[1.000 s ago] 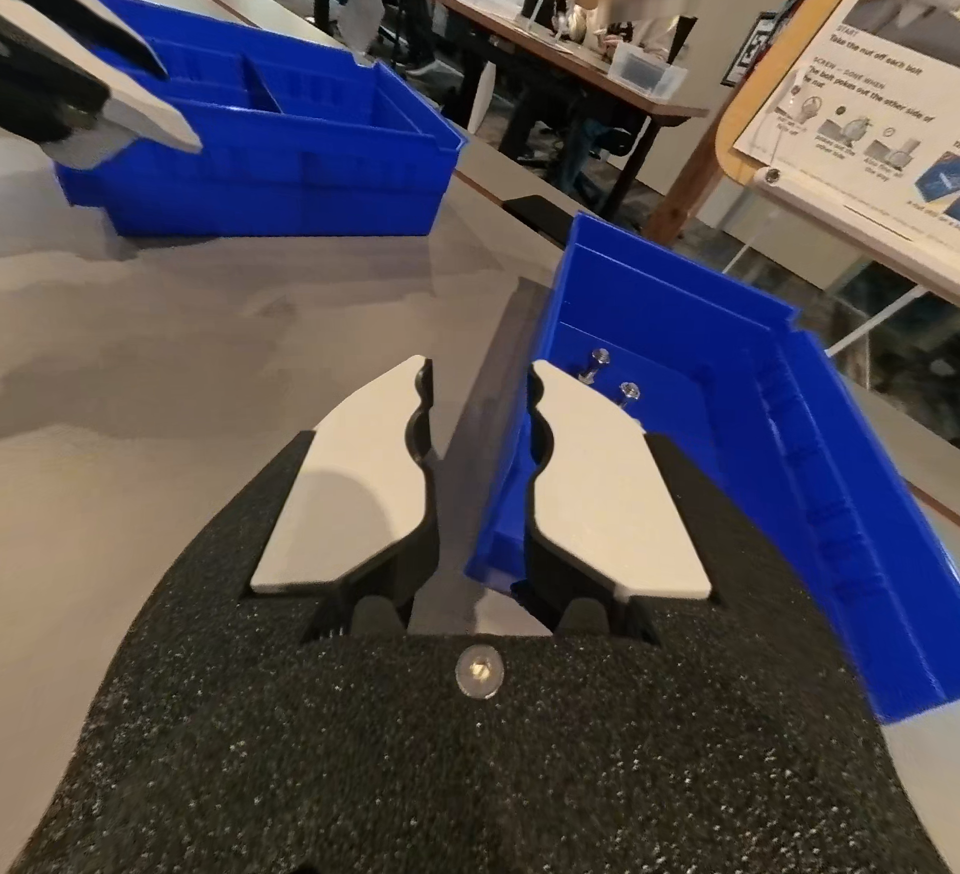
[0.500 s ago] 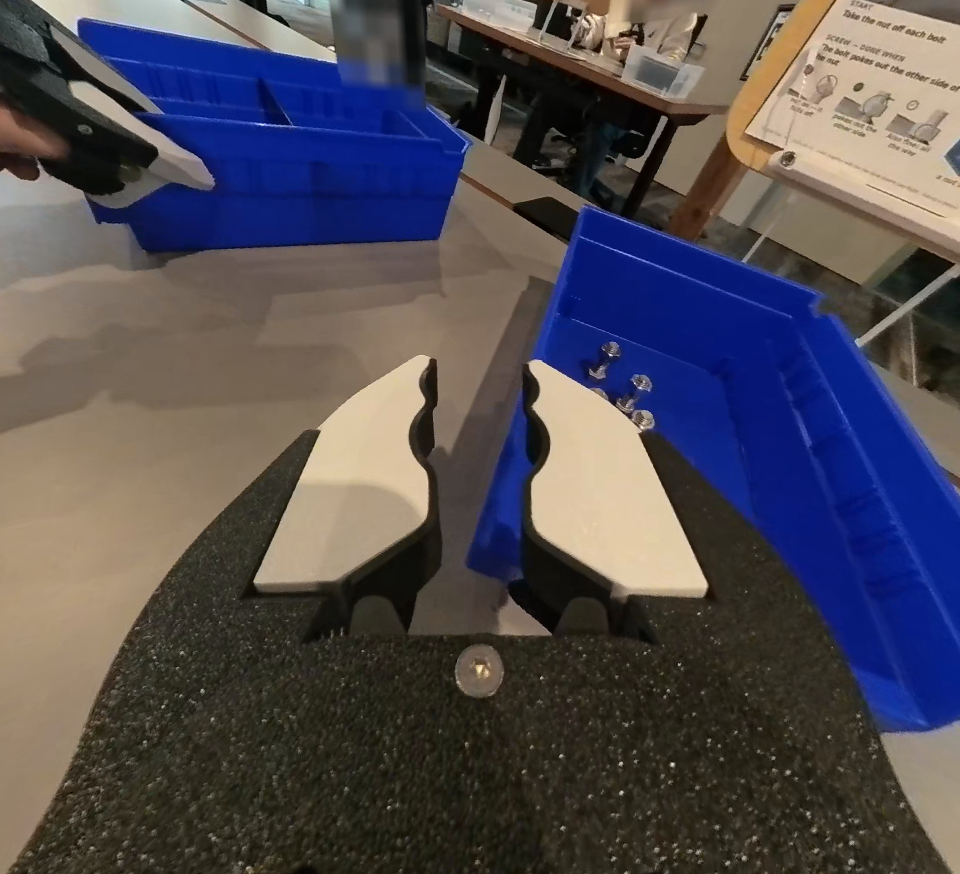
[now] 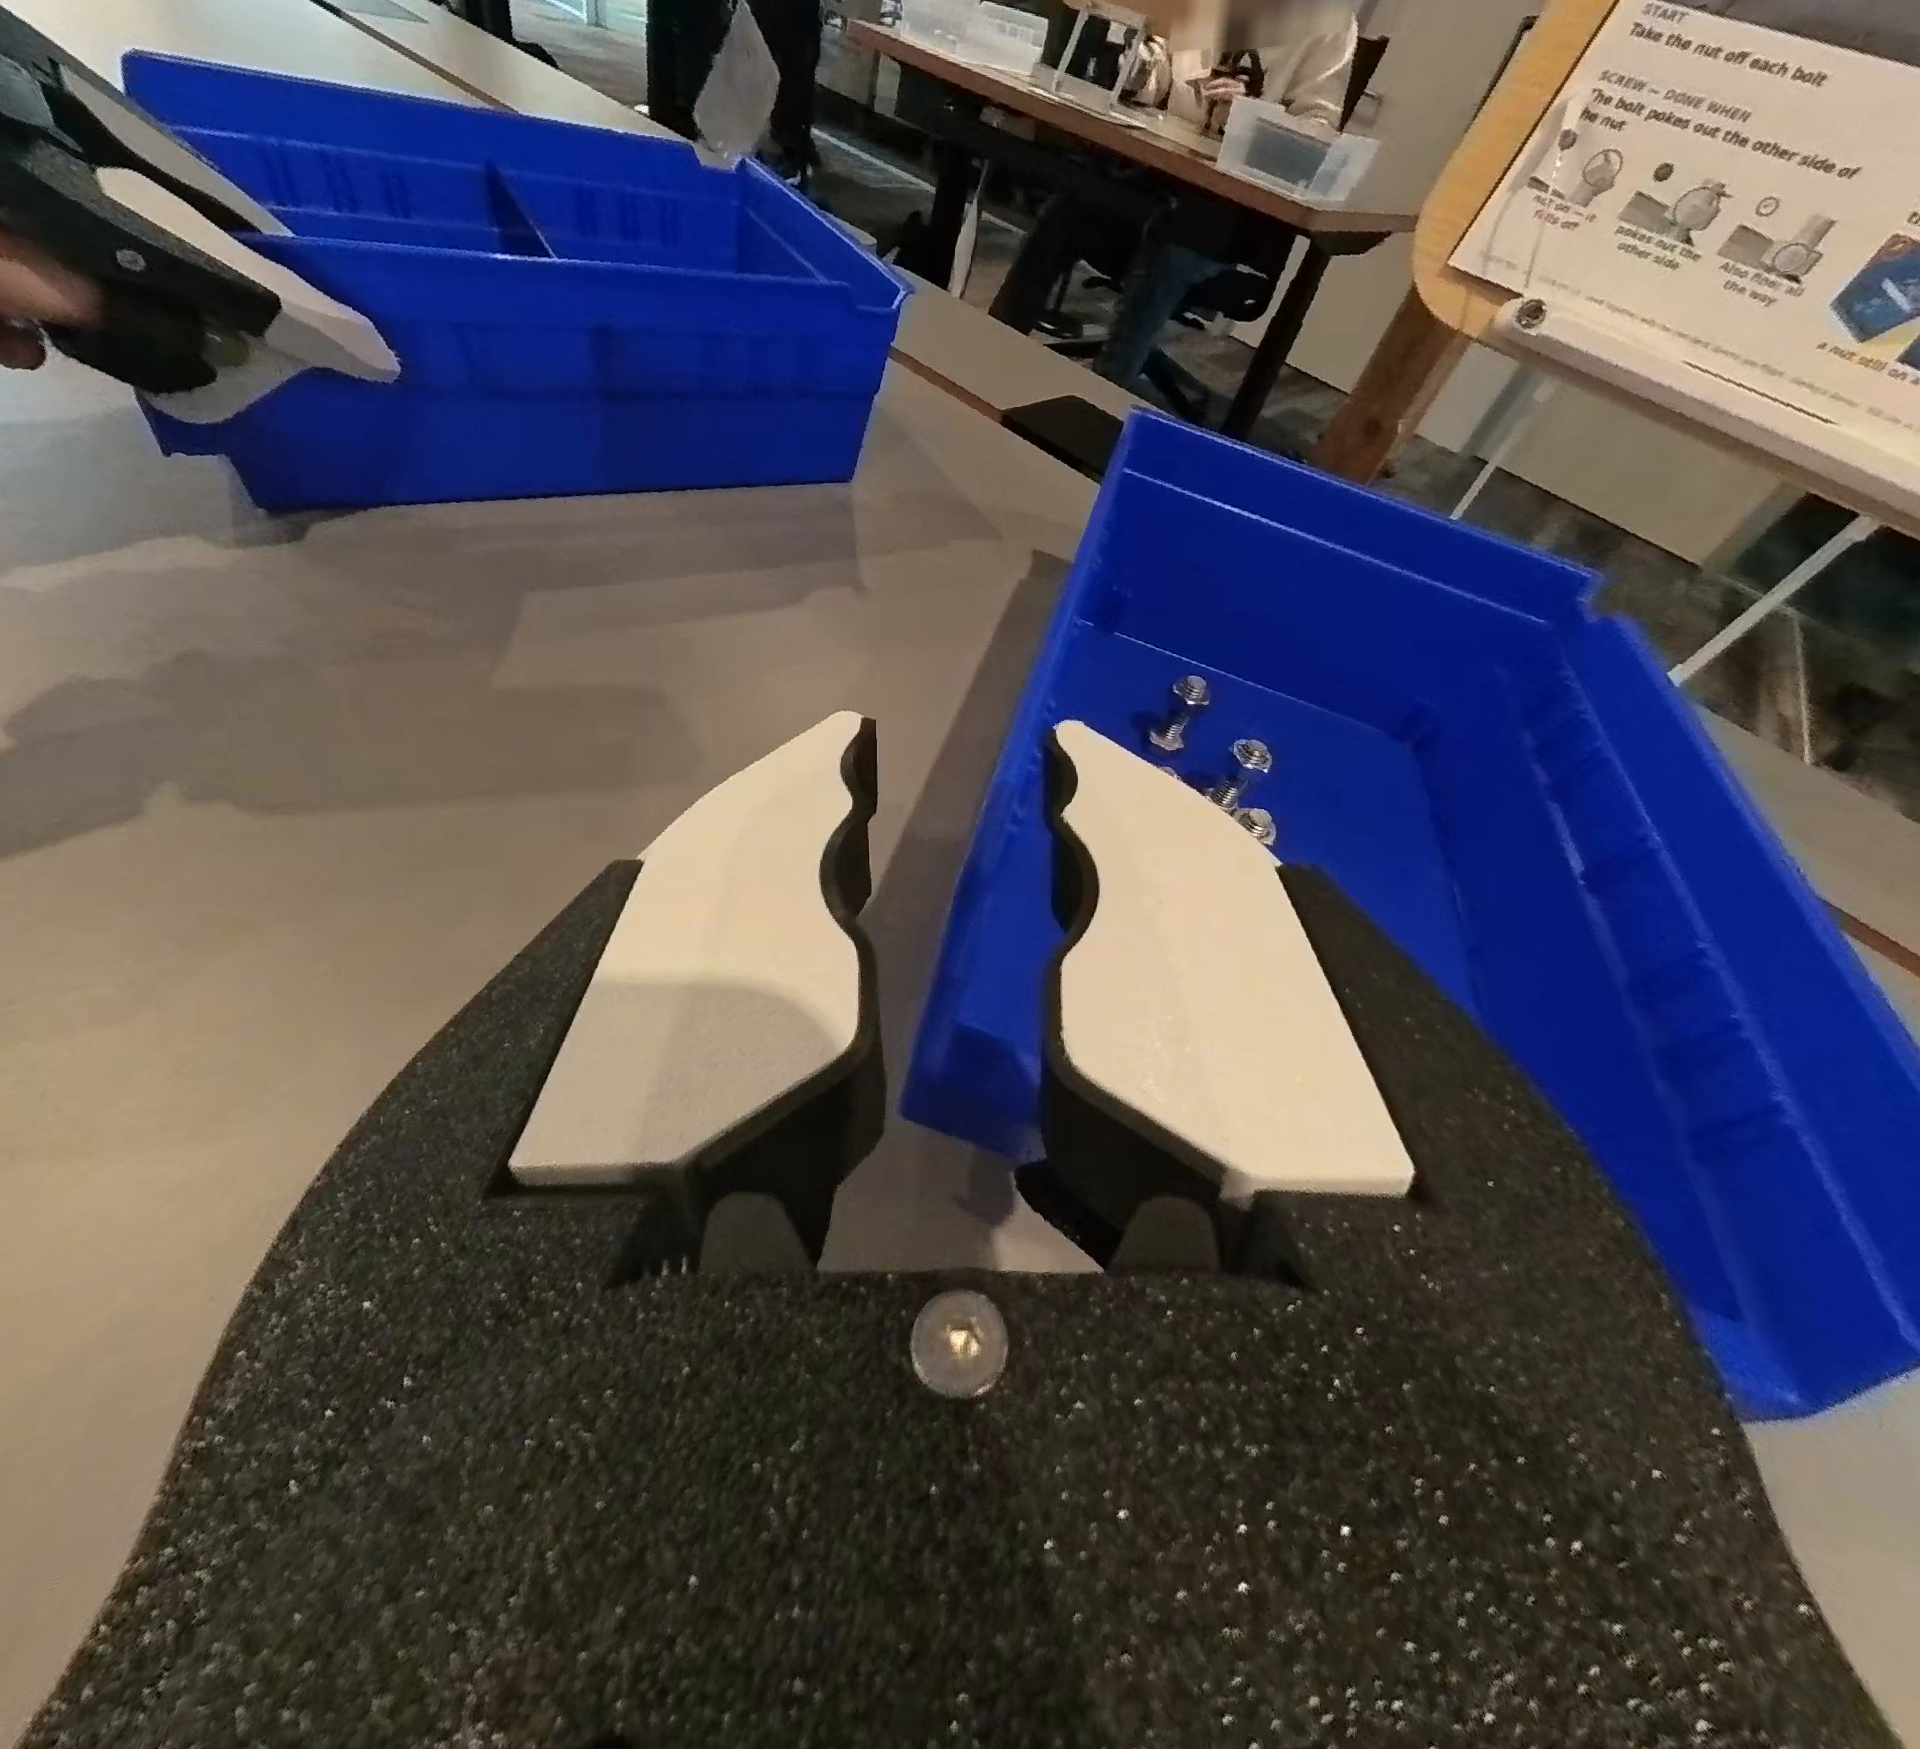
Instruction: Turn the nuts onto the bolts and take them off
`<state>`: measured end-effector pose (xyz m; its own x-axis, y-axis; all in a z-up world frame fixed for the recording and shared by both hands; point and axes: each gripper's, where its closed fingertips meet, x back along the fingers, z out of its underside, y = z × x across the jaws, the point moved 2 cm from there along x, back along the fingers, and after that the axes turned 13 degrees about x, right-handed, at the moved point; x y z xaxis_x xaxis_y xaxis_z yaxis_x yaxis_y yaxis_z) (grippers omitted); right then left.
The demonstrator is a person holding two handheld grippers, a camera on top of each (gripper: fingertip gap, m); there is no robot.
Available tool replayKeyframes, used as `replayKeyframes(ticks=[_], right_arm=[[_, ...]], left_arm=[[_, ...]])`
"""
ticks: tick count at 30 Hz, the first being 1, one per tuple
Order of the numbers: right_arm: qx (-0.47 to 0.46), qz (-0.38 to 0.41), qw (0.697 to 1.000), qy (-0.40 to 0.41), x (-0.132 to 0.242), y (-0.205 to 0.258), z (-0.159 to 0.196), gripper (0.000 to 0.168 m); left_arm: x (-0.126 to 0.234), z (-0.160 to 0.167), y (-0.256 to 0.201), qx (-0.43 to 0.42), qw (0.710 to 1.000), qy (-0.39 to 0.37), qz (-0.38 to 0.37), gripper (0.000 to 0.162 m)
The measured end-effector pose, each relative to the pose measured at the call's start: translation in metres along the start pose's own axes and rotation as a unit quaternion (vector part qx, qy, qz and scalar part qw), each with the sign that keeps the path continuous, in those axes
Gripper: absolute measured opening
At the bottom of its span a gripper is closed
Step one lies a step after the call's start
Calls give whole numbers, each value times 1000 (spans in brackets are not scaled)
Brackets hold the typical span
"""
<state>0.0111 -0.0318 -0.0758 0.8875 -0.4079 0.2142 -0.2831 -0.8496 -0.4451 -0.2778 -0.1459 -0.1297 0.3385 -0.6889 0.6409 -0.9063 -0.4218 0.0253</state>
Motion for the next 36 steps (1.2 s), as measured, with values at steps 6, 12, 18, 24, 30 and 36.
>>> replayKeyframes(ticks=[6, 12, 18, 24, 30, 36], right_arm=[[-3, -5, 1000, 0, -1, 1, 1, 30], [-4, -6, 1000, -2, -1, 0, 0, 30], [-5, -5, 1000, -2, 0, -1, 1, 30], [-5, -4, 1000, -1, 0, -2, 2, 30], [-6, -5, 1000, -1, 0, -2, 3, 30], [-6, -3, 1000, 0, 1, -3, 4, 30]], left_arm=[[0, 0, 0, 2, 1000, 0, 4, 11], [0, 0, 0, 2, 1000, 0, 5, 10], [0, -1, 0, 0, 1000, -1, 7, 9], [0, -1, -2, 0, 1000, -1, 10, 8], [0, -1, -3, 0, 1000, 0, 13, 7], [0, -1, -4, 1, 1000, 0, 14, 7]])
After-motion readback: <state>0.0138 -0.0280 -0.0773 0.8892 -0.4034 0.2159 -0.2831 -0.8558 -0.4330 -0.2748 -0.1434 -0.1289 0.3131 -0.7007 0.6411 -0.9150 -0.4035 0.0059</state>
